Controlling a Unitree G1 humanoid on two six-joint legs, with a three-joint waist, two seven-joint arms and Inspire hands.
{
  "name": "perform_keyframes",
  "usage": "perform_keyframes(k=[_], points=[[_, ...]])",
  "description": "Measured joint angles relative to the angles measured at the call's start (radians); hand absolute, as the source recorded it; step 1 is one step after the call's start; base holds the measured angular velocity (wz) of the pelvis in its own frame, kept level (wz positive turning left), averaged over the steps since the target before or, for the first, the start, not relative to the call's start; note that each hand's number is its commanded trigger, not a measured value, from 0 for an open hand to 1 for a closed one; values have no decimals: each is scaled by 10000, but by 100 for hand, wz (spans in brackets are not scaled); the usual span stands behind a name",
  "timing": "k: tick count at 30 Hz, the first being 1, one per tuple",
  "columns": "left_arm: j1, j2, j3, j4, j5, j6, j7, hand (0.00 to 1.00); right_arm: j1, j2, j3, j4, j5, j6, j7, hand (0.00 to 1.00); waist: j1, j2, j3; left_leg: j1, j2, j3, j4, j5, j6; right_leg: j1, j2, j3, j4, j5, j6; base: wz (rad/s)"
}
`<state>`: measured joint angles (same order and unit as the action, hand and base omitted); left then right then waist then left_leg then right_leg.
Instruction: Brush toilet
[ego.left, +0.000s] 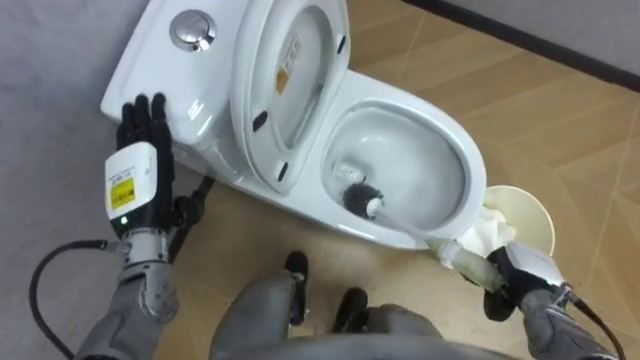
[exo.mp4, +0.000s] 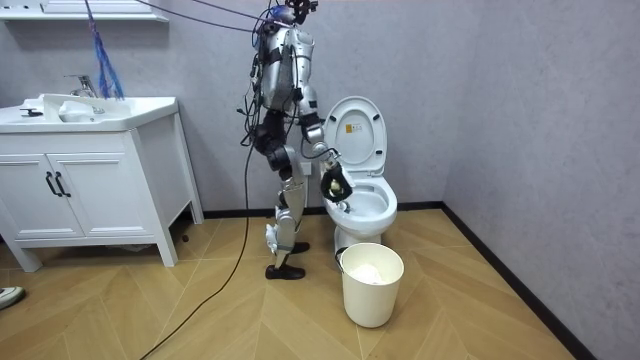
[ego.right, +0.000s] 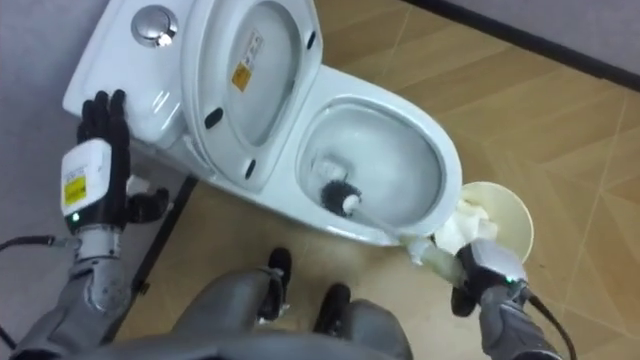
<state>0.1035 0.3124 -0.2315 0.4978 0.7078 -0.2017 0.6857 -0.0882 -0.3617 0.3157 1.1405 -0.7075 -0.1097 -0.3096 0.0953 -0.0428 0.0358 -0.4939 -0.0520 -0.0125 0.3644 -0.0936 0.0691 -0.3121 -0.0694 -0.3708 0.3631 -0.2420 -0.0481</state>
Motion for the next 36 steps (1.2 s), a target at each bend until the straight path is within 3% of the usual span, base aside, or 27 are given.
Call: perform_keyframes(k=[2, 4, 8, 10, 13, 20, 22, 25, 29, 33, 36], points=[[-399, 201, -321, 193, -7, 3, 87, 0, -709, -203, 270, 223, 2, -36, -6, 100, 143, 18, 45, -277, 0, -14, 175, 50, 4, -344, -38, 27, 298, -28, -38, 4], [-1107, 356, -788, 450, -107, -5, 287, 0, -1738, -640, 794, 464, -53, -32, -175, 100, 443, 59, 177, -797, -15, -9, 381, 116, 23, -1025, -201, 29, 906, -137, -113, -4], [-2110, 374, -1332, 720, -251, -14, 545, 0, -2890, -1279, 1371, 534, -73, 142, -377, 100, 786, 10, 267, -1585, -114, 38, 485, 410, 16, -2090, -455, 60, 1692, -211, -183, 5], [-2435, 369, -1408, 828, -291, -27, 633, 0, -3335, -1380, 1356, 553, -396, 326, -393, 100, 846, 14, 374, -1794, -108, 64, 484, 552, 9, -2355, -494, 54, 1809, -189, -220, 2], [-2751, 373, -1536, 815, -490, -110, 711, 0, -3654, -1443, 1405, 557, -435, 514, -545, 100, 950, 67, 422, -2186, -93, 66, 596, 650, 20, -2772, -517, 48, 1988, -142, -252, -2], [-3337, 659, -1835, 928, -487, -174, 973, 0, -3979, -1670, 1508, 576, -478, 753, -1027, 100, 1043, 217, 460, -2988, -116, 96, 791, 826, -13, -3687, -624, 102, 2496, -121, -311, 0], [-3529, 698, -1887, 1023, -492, -123, 965, 0, -4039, -1741, 1511, 618, -460, 796, -1143, 100, 1043, 326, 514, -3030, -129, 125, 797, 832, -18, -3768, -682, 87, 2605, -148, -336, 2], [-3628, 708, -1877, 1032, -470, 9, 969, 0, -4145, -1874, 1509, 620, -448, 882, -1351, 100, 1070, 452, 497, -3227, -116, 150, 820, 928, -28, -4006, -692, 91, 2688, -138, -337, -2], [-3692, 698, -1928, 1019, -460, 294, 952, 0, -4149, -1849, 1516, 592, -603, 989, -1375, 100, 1064, 465, 492, -3237, -128, 264, 742, 987, -38, -4144, -801, 85, 2839, -157, -371, 0], [-3661, 536, -1897, 951, -278, 543, 898, 0, -4027, -1745, 1749, 270, -1581, 1327, -1387, 100, 1145, 529, 456, -3233, -68, 272, 755, 1023, -84, -4140, -733, 104, 2788, -108, -501, -4], [-3544, 502, -1929, 908, -297, 685, 901, 0, -3798, -1499, 1882, -311, -1885, 1819, -1435, 100, 1257, 601, 411, -3202, 3, 305, 765, 1004, -63, -4083, -642, 125, 2688, -93, -521, -7]])
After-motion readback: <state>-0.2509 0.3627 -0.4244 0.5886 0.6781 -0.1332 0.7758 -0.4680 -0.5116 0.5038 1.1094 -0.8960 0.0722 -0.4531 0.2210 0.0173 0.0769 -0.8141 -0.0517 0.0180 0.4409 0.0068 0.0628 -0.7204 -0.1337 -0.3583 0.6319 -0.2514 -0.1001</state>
